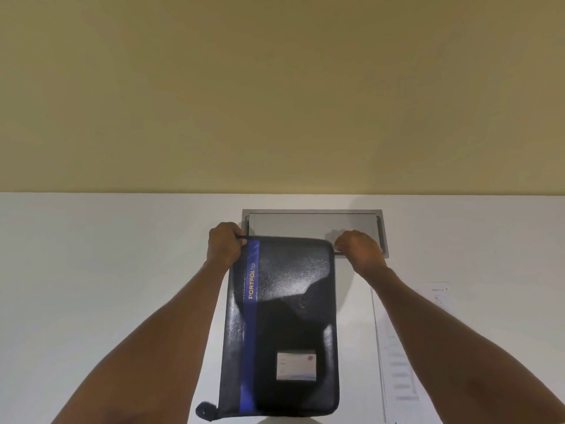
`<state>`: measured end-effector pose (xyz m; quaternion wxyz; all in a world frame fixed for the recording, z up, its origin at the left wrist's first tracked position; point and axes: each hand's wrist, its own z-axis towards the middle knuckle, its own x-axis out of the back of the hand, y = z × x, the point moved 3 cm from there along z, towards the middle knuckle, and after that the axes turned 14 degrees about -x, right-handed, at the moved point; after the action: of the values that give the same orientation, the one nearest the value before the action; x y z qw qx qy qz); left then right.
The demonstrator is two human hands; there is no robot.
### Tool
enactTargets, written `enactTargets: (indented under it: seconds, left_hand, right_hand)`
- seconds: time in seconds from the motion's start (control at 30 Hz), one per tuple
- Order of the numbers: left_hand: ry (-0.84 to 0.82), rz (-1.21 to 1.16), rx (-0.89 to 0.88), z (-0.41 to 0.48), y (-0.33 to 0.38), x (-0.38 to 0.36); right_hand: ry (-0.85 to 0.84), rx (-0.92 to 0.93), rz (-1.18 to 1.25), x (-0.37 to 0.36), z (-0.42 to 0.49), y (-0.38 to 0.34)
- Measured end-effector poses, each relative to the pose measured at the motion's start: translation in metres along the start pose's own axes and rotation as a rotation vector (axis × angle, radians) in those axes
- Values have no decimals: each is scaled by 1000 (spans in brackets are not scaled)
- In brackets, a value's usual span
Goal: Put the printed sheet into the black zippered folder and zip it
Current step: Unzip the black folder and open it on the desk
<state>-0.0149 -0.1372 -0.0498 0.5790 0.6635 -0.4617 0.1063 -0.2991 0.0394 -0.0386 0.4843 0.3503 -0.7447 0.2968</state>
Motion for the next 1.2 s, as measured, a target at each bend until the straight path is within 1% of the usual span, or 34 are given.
enactTargets:
  seconds: [0.1, 0.23, 0.3, 0.43, 0.53, 0.57, 0.6, 0.63, 0.67, 0.73, 0.8, 0.87, 0.9, 1.0, 1.1, 1.2]
  left_hand:
    - [7, -8, 41, 5, -1, -1]
    - [4, 25, 68, 10, 1, -1]
    - [4, 50, 70, 9, 0, -2]
    - [41, 62, 89, 3, 2, -4]
    - [78, 79, 92, -13, 11, -7]
    - [86, 101, 65, -23, 17, -10]
    - [78, 127, -2, -37, 24, -16]
    - [40, 160, -109, -54, 30, -26]
    - [-32, 206, -236, -75, 35, -39]
    - [-218, 314, -476, -125, 39, -72]
    - [-391, 378, -644, -178, 32, -104]
    - [-513, 456, -759, -226, 17, -131]
    - [-543, 501, -778, -247, 9, -141]
    - [-579, 587, -709, -283, -7, -158]
    - [-610, 696, -713, -293, -13, -163]
    - [-590, 720, -691, -293, -13, -162]
  right_hand:
    - [-2, -41, 108, -9, -14, 10]
    - [44, -75, 170, -20, -38, 13]
    - [65, -76, 146, -25, -54, 13]
    - [45, -55, 50, -37, -91, 9]
    - [58, -138, 164, -46, -106, 9]
    - [52, -166, 217, -48, -107, 9]
    - [46, -189, 257, -49, -108, 8]
    - [46, -208, 285, -48, -108, 6]
    - [49, -223, 305, -47, -108, 5]
    - [53, -239, 329, -44, -106, 1]
    - [33, -254, 342, -44, -104, 0]
    - [4, -275, 334, -44, -102, 0]
    - [1, -288, 334, -45, -102, 0]
    - [7, -297, 349, -48, -104, 1]
    - [23, -299, 351, -50, -104, 1]
    - [63, -308, 335, -54, -103, 2]
